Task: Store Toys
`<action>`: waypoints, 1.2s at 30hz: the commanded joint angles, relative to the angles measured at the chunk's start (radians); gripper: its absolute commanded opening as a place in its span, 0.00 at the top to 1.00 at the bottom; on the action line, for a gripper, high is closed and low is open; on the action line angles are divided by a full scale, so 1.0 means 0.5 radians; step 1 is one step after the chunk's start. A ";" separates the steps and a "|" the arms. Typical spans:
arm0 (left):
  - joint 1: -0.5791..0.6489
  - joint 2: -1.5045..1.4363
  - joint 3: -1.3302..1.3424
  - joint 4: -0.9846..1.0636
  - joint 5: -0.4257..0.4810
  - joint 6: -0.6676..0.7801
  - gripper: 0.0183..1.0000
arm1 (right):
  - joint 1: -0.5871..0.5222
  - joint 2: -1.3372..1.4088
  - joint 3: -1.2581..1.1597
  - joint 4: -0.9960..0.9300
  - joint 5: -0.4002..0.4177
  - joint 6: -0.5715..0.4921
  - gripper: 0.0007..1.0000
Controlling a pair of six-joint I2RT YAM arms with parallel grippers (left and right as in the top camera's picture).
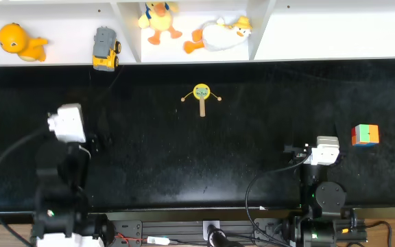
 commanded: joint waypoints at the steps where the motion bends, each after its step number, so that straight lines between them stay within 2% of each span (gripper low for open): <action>1: 0.003 -0.360 -0.376 0.340 0.012 -0.027 0.00 | -0.006 -0.014 -0.027 0.011 -0.014 -0.001 0.00; 5: -0.039 -0.815 -0.664 0.455 0.012 -0.027 0.00 | -0.006 -0.014 -0.027 0.011 -0.014 -0.001 0.00; 8: -0.079 -1.071 -0.698 0.230 -0.003 -0.027 0.00 | -0.006 -0.014 -0.027 0.011 -0.014 -0.001 0.00; 36: -0.085 -1.056 -0.697 0.159 0.019 -0.005 0.00 | -0.006 -0.014 -0.027 0.011 -0.014 -0.001 0.01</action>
